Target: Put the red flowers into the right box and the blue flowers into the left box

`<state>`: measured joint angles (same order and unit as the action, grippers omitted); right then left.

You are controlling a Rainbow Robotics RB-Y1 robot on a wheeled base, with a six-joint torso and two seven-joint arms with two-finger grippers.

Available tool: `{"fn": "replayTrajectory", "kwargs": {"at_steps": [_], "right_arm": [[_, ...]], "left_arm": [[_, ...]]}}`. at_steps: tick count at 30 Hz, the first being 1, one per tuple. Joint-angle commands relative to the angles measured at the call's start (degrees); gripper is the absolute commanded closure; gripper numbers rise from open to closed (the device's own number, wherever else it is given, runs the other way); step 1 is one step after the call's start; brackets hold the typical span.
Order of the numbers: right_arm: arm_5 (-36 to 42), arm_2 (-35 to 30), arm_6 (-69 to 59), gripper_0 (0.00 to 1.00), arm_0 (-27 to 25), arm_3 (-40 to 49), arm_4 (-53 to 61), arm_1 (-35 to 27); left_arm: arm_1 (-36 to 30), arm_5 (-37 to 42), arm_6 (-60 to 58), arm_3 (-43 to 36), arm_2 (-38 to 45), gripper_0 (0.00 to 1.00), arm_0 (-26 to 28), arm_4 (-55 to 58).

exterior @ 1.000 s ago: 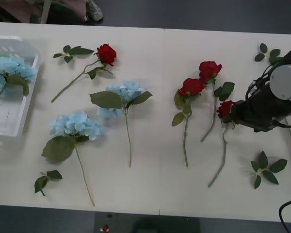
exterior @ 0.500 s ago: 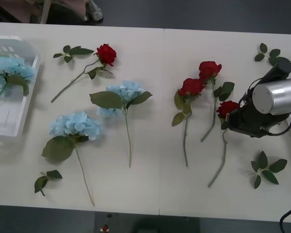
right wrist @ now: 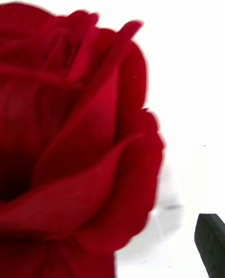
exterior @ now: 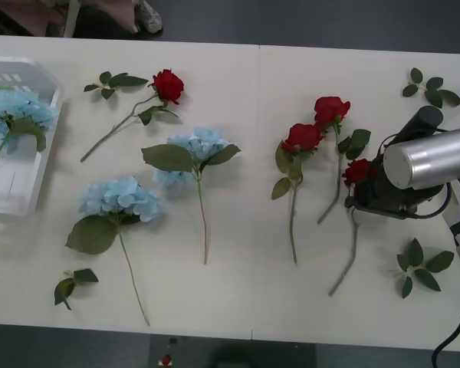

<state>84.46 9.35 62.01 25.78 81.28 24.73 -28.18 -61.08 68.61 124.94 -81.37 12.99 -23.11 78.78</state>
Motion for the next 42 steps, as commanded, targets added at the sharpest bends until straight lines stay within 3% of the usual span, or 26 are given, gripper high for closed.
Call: {"fn": "replayTrajectory", "kwargs": {"at_steps": [1,2,3,4,5,6,10,16,21,28,33,42], "right_arm": [[-1.4,-0.8,4.1,0.0,0.9,-0.3,-0.6,1.6],[-1.6,-0.8,4.3,0.01,0.9,-0.4,-0.6,1.5],[-1.6,-0.8,4.3,0.13,0.9,-0.4,-0.6,1.6],[-1.6,-0.8,4.4,0.53,0.9,-0.4,-0.6,1.6],[-1.6,-0.8,4.5,0.77,0.9,-0.5,-0.6,1.6],[-1.6,-0.8,4.5,0.88,0.9,-0.4,-0.6,1.6],[-1.6,-0.8,4.6,0.99,0.9,-0.5,-0.9,1.7],[-1.6,-0.4,4.7,1.0,0.9,-0.4,-0.6,1.7],[-1.8,-0.5,5.1,1.0,1.0,-0.1,-0.2,1.6],[1.6,-2.4,5.4,1.0,1.0,7.5,1.5,-1.3],[5.1,-6.9,6.2,1.0,1.0,13.1,5.5,-5.0],[8.5,-16.6,11.6,1.0,1.0,17.3,8.1,-12.1]], "left_arm": [[2.3,-3.0,-1.2,2.3,-1.3,0.07,-4.3,-1.3],[2.9,-4.0,-1.1,2.5,-2.2,0.07,-5.2,-1.8],[3.1,-4.4,-1.1,2.6,-2.7,0.07,-5.5,-2.1],[3.7,-5.7,-1.1,2.5,-3.9,0.07,-6.2,-2.8],[4.1,-6.5,-1.2,2.6,-4.7,0.07,-6.7,-2.9],[4.8,-7.4,-1.3,2.6,-6.1,0.07,-7.5,-3.1],[7.0,-12.9,-1.8,2.6,-11.9,0.07,-8.9,-4.0],[10.0,-20.1,-2.1,3.5,-17.7,0.07,-10.1,-9.4],[12.4,-20.4,-2.0,7.5,-21.5,0.07,-14.2,-12.2],[14.9,-24.3,-1.2,11.4,-26.6,0.07,-16.9,-19.2],[17.7,-28.5,-1.1,14.5,-28.2,0.07,-17.0,-25.0],[21.4,-31.1,-1.0,20.4,-31.1,0.07,-17.6,-25.5]]}}
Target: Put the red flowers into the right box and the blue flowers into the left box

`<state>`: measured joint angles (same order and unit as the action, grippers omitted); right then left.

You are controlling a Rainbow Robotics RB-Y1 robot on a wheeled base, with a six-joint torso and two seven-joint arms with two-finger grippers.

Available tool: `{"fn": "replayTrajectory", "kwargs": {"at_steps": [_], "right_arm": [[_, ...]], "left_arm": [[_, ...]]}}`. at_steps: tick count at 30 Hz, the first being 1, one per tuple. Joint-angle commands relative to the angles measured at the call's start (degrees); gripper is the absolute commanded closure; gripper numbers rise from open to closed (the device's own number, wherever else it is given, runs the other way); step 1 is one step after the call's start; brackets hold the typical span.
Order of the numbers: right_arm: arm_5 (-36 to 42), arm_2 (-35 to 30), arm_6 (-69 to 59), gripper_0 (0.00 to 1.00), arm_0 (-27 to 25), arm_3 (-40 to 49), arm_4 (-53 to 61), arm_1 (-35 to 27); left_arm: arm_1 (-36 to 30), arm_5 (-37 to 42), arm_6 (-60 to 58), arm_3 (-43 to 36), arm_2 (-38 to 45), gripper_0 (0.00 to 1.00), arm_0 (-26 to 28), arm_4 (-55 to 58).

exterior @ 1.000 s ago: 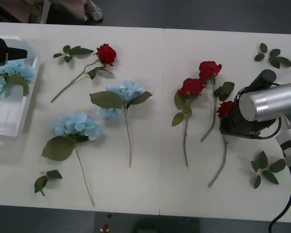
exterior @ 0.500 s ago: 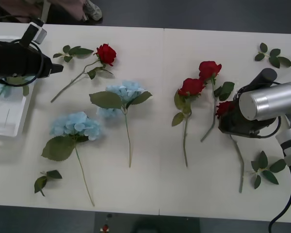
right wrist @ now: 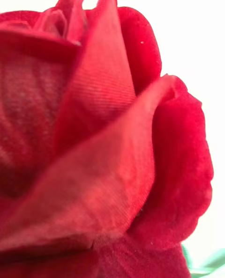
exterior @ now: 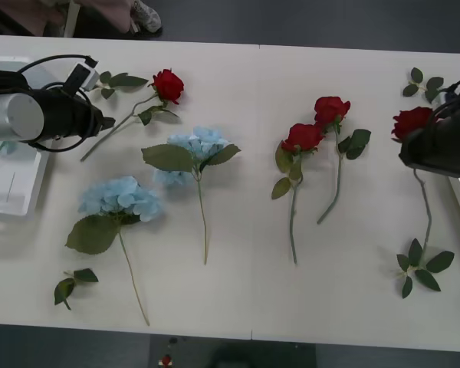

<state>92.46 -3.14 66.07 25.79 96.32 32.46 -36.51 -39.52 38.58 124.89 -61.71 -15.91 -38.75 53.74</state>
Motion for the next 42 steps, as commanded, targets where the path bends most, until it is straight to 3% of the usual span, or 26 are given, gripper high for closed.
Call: {"fn": "replayTrajectory", "kwargs": {"at_steps": [1,6,10,23,34,36,37,38,39,40,41,42], "right_arm": [[0.5,-5.0,8.4,1.0,1.0,2.3,0.4,-4.2],[-0.6,-14.4,19.1,1.0,1.6,-1.5,1.1,-6.7],[-1.6,-17.7,25.6,1.0,3.7,-7.3,1.3,-8.2],[-17.8,-18.2,41.0,1.0,7.5,-30.5,-0.5,-12.3],[-28.0,-16.8,42.0,0.97,7.4,-43.0,-2.0,-12.0],[-28.9,-16.2,41.9,0.89,7.5,-43.8,-2.0,-12.0],[-29.2,-15.9,41.9,0.76,7.4,-43.8,-2.1,-12.0],[-29.3,-15.9,42.0,0.58,7.4,-43.8,-2.2,-12.0],[-29.2,-15.9,42.0,0.42,7.5,-43.8,-2.2,-12.0],[-29.2,-15.9,42.0,0.11,7.4,-43.7,-2.1,-12.0],[-29.2,-15.9,42.2,0.0,7.4,-43.4,-1.9,-12.0],[-28.9,-15.9,42.4,0.0,7.5,-43.0,-1.8,-12.0]], "left_arm": [[-0.1,-1.0,-1.0,0.9,-2.5,0.07,-1.9,-0.4],[1.1,-1.3,-1.0,2.7,-4.1,0.07,-1.9,-0.1],[2.4,-3.7,-1.0,5.5,-5.2,0.07,-1.9,0.2],[4.9,-6.8,-1.0,10.9,-5.2,0.07,-2.1,2.2],[4.9,-6.8,-1.0,13.8,-5.2,0.11,-2.1,9.2],[4.9,-6.8,-0.9,13.9,-5.2,0.3,-2.1,9.5],[4.9,-6.8,-0.9,13.8,-5.2,0.54,-2.1,9.4],[4.9,-6.8,-0.9,13.9,-5.2,0.75,-2.2,9.4],[4.9,-6.8,-0.8,13.9,-5.2,0.82,-2.1,9.4],[4.9,-6.8,-0.9,13.9,-5.2,0.91,-2.1,9.5],[4.9,-6.8,-0.9,13.9,-5.2,0.95,-2.1,9.8],[4.9,-6.8,-0.9,13.9,-5.2,0.96,-2.1,10.1]]}}
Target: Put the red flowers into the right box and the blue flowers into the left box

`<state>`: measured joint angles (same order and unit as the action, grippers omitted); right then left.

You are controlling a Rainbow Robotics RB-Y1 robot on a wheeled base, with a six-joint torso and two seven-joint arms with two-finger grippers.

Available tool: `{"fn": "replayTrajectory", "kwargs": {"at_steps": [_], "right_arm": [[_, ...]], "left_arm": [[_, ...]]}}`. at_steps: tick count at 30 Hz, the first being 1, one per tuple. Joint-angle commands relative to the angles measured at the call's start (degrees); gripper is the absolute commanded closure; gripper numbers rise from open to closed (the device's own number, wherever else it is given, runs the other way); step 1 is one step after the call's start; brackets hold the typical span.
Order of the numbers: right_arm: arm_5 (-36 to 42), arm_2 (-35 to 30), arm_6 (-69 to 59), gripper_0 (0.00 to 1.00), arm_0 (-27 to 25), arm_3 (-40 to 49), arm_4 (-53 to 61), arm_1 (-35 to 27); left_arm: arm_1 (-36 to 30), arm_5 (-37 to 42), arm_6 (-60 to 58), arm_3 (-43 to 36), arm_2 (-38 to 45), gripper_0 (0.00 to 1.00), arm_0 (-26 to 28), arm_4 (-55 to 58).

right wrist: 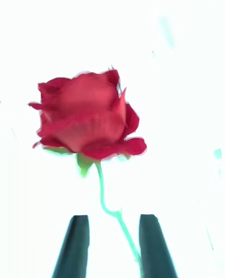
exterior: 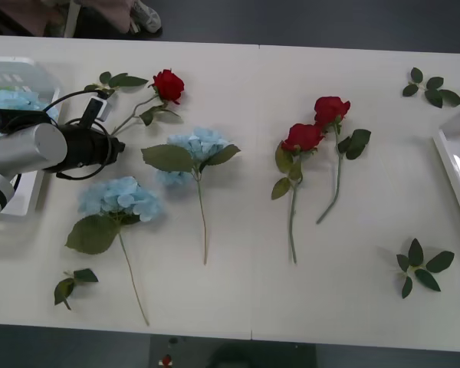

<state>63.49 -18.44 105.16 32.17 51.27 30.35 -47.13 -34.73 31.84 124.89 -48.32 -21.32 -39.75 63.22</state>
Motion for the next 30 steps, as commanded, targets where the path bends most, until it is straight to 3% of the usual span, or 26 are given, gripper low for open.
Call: {"fn": "replayTrajectory", "kwargs": {"at_steps": [1,13,18,23,30], "right_arm": [[0.7,-0.6,3.5,0.0,1.1,2.6,0.5,-1.4],[21.6,-2.1,-2.7,0.0,1.7,23.3,7.9,1.6],[27.9,-1.6,-9.4,0.0,3.2,30.1,10.9,7.0],[27.7,0.3,-13.8,0.0,3.5,33.7,10.9,12.1],[22.6,3.2,-16.4,0.0,3.5,34.8,6.4,18.6]], "left_arm": [[0.1,-0.1,-0.9,0.6,0.2,0.97,-1.1,0.9],[0.1,-0.1,-0.5,2.0,-0.2,1.0,-1.1,4.9],[0.1,-0.1,-0.3,1.9,-0.9,1.0,-1.1,6.7],[-1.8,0.1,0.2,-2.6,-0.9,1.0,-1.0,7.4],[-5.9,8.1,-0.3,-12.0,0.0,1.0,-0.5,14.2]]}}
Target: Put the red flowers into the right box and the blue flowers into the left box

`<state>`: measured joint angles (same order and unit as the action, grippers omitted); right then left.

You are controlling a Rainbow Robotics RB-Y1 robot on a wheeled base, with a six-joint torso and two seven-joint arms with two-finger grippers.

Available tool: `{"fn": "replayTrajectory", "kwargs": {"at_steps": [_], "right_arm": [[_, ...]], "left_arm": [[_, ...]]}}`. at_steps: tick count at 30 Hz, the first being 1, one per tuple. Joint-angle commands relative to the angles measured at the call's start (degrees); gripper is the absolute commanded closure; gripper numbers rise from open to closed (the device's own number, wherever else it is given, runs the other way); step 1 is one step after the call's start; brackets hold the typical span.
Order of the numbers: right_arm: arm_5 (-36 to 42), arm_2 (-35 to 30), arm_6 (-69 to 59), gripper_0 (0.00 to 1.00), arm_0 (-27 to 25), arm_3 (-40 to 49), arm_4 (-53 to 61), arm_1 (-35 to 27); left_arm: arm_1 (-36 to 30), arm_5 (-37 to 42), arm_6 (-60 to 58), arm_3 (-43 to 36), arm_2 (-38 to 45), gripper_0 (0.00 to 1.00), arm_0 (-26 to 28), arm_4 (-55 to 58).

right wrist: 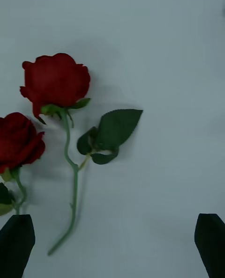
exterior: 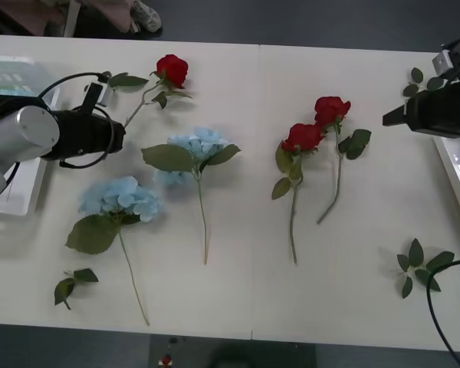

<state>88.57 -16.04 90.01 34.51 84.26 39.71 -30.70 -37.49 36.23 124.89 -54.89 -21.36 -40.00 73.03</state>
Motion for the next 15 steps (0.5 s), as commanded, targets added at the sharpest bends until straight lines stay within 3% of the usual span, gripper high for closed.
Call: {"fn": "replayTrajectory", "kwargs": {"at_steps": [1,7,13,15], "right_arm": [[-3.4,1.5,-1.4,0.0,1.2,1.8,-4.0,2.8],[-8.9,6.1,-2.5,0.0,1.2,0.0,-8.2,5.8],[-19.8,11.6,-2.9,0.0,1.3,-6.1,-8.6,7.1],[-24.2,14.5,-3.0,0.0,2.0,-9.3,-8.9,7.1]], "left_arm": [[-3.6,4.4,-0.3,-6.2,0.3,1.0,0.3,6.1],[-7.1,4.5,-0.1,-12.3,2.5,1.0,4.9,10.0],[-9.2,4.8,0.3,-13.6,2.6,1.0,6.0,10.7],[-9.4,4.4,0.6,-13.5,2.6,0.92,6.2,10.5]]}}
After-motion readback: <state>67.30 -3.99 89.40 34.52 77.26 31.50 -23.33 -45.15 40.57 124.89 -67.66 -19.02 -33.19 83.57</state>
